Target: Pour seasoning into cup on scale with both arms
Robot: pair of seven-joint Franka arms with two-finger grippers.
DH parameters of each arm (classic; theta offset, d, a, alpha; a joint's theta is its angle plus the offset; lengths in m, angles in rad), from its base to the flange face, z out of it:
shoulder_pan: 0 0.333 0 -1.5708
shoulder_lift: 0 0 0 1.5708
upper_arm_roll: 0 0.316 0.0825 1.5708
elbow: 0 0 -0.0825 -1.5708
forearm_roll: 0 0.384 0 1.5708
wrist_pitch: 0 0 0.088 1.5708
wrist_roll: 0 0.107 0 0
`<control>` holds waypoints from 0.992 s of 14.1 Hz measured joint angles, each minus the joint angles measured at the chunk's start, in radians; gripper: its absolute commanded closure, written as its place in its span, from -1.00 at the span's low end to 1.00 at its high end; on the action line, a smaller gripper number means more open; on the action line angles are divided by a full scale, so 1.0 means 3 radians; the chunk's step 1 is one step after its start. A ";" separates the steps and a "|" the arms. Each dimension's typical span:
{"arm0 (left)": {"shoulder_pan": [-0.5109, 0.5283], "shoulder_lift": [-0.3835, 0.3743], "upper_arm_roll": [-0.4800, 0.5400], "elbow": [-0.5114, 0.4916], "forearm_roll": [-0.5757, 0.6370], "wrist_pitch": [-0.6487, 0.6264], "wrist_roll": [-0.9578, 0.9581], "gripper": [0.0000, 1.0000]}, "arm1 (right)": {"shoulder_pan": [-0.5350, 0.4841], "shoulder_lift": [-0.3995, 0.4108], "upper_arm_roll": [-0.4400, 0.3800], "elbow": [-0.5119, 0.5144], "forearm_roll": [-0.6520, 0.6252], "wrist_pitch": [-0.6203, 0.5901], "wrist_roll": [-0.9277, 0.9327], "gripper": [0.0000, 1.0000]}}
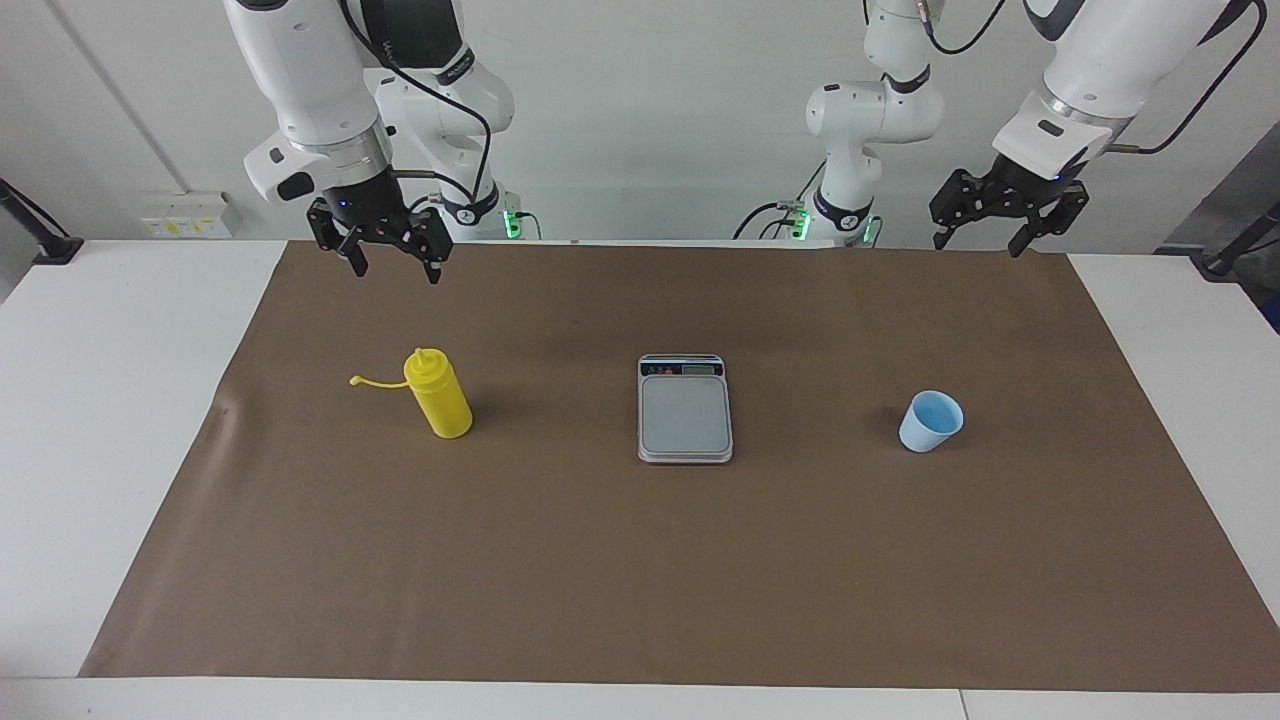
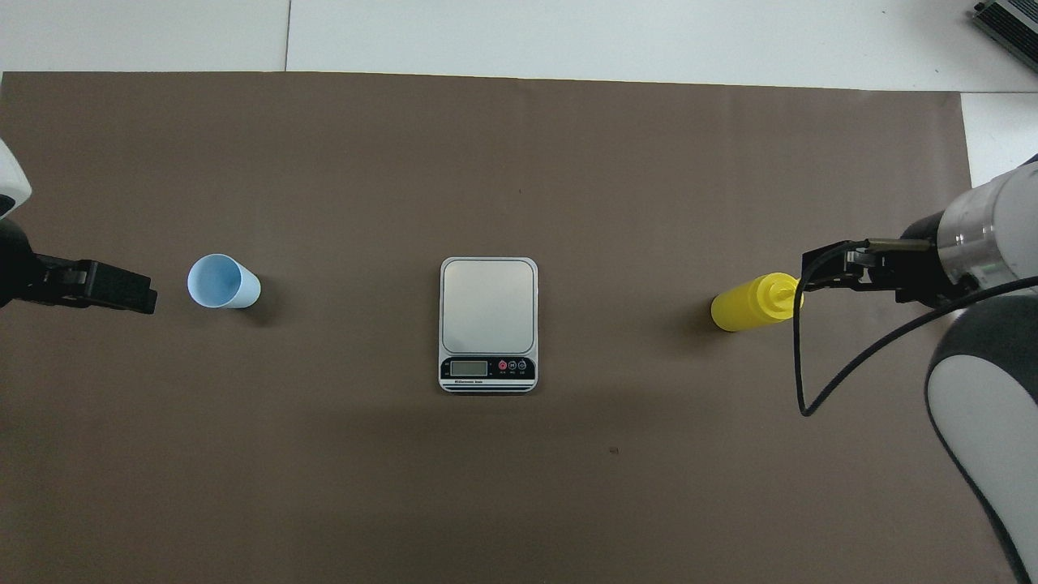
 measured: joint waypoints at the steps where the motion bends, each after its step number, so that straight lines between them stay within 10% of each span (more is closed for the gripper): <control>1: 0.0000 0.0000 0.0000 -0.0001 0.0000 0.0000 0.0000 -1.00 | 0.0000 0.0000 0.0000 0.0000 0.0000 0.0000 0.0000 -1.00; 14: 0.0000 0.0000 -0.0002 -0.0062 0.0102 0.0102 0.0002 -1.00 | -0.0002 -0.0005 -0.0003 -0.0022 0.0000 0.0000 0.0000 -1.00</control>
